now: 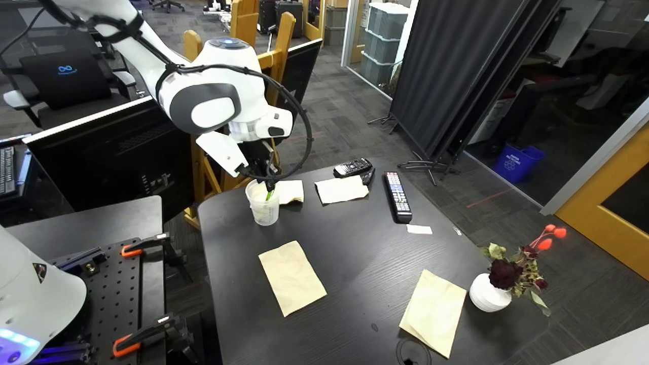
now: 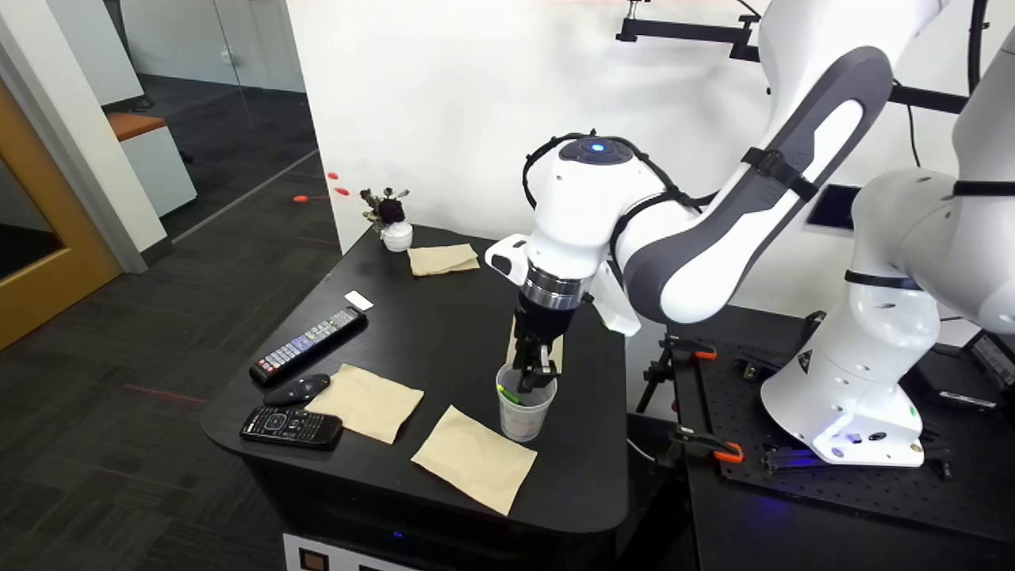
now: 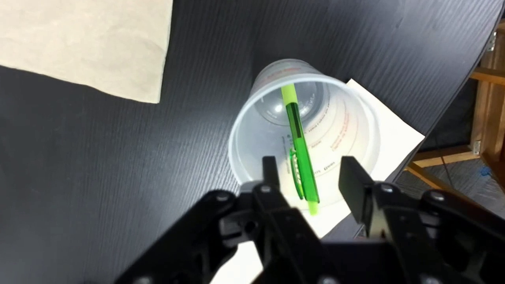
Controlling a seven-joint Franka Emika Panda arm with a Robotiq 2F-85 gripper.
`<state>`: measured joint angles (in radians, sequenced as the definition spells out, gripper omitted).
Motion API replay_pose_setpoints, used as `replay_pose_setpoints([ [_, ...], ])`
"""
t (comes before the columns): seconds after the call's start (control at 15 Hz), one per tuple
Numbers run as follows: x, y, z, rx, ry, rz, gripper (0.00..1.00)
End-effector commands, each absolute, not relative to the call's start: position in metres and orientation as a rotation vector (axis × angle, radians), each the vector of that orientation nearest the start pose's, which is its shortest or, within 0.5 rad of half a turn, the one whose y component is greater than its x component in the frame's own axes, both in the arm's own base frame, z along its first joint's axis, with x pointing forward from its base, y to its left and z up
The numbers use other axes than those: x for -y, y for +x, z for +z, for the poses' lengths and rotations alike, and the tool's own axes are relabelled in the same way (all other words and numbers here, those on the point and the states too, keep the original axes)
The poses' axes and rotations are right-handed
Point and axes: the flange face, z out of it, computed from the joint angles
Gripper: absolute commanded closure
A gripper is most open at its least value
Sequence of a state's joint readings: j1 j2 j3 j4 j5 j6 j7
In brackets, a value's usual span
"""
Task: Remove the pen from the cup.
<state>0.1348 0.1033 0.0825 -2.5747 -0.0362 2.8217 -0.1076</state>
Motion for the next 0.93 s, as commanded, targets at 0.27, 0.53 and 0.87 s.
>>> replay_pose_setpoints([
  [0.27,-0.105,0.461,0.227,0.549,-3.084,-0.235,0.60],
  [0.53,-0.105,0.462,0.222,0.553,-3.084,-0.242,0.62],
  [0.87,-0.107,0.465,0.213,0.575,-3.088,-0.267,0.62],
])
